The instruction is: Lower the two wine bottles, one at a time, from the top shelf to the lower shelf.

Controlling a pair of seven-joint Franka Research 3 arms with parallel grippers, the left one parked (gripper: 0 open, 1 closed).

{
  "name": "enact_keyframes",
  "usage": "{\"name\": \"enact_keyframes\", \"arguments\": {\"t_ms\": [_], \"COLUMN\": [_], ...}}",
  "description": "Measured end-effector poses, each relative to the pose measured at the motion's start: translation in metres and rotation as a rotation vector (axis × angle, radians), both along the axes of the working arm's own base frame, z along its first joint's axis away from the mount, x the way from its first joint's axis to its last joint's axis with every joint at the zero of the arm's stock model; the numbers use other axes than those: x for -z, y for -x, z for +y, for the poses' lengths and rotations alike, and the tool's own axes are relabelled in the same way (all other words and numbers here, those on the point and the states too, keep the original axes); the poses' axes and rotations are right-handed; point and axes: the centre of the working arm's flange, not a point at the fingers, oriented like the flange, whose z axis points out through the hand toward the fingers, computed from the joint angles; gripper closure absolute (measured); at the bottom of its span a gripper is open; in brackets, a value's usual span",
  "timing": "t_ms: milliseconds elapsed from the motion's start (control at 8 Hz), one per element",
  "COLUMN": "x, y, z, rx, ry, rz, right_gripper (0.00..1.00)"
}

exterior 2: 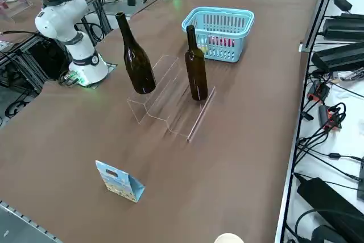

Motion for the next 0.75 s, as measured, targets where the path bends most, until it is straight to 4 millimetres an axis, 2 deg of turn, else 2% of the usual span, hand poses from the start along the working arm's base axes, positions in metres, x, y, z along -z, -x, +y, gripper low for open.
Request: {"name": "enact_keyframes", "arguments": {"t_ms": [250,375,750], "x": [0.017,0.026,0.039], "y": [0.011,0.014,0.019], "z": [-0.031,-0.039,-0.038], "rx": [0.003,0.013,0.023], "ry": [-0.021,-0.028,-0.033], "rz": [0.010,0.023,0.049], "right_gripper": [0.00,0.01,0.03]}}
